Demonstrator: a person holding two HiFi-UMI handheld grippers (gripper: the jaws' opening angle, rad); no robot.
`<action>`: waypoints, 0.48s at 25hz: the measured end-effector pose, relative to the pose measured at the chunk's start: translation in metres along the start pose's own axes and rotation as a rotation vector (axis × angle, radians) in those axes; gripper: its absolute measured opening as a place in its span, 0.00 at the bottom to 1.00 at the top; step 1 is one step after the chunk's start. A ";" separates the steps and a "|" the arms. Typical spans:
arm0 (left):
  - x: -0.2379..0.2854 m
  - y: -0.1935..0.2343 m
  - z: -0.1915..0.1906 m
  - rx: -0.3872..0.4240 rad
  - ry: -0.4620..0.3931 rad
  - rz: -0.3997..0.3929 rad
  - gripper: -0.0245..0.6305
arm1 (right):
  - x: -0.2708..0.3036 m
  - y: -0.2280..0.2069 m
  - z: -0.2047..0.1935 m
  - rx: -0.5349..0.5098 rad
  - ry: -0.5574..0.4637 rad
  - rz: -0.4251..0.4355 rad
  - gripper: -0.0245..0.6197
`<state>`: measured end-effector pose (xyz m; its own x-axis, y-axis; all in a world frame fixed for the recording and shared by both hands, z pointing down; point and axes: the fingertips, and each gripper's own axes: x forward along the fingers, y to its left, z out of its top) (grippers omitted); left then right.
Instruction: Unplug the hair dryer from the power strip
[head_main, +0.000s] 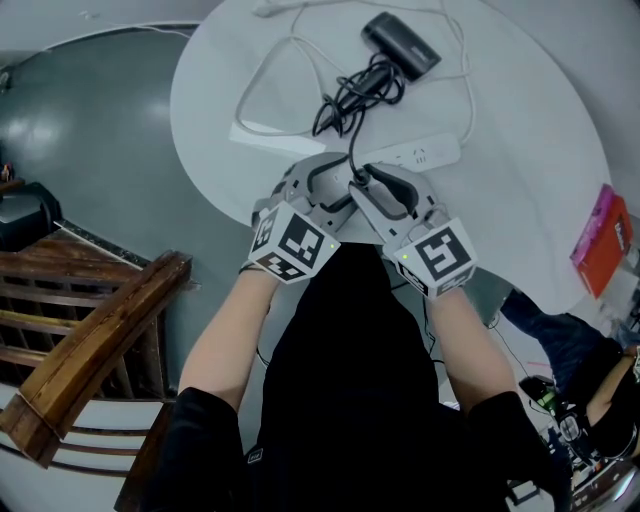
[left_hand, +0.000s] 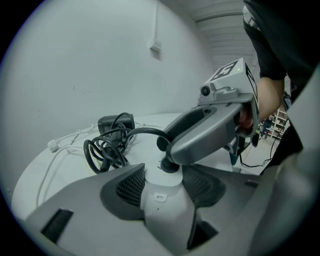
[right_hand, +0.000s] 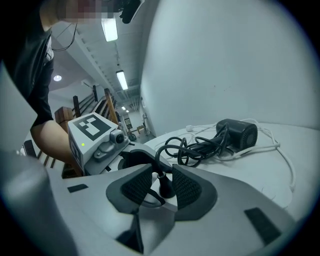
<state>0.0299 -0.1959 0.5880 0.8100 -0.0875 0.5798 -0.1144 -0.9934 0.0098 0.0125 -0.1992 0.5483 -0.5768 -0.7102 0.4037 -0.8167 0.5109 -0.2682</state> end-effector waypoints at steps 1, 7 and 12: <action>0.000 0.000 0.000 -0.002 -0.004 0.001 0.40 | 0.003 0.000 -0.002 -0.014 0.002 -0.011 0.20; -0.001 0.000 0.000 0.000 -0.023 0.005 0.40 | 0.009 -0.002 -0.001 -0.058 -0.029 -0.061 0.20; -0.001 0.000 0.001 -0.001 -0.023 -0.001 0.40 | 0.014 -0.005 0.000 -0.120 -0.002 -0.100 0.17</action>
<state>0.0294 -0.1957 0.5867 0.8234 -0.0884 0.5605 -0.1142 -0.9934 0.0112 0.0089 -0.2113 0.5555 -0.4926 -0.7612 0.4218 -0.8625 0.4915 -0.1204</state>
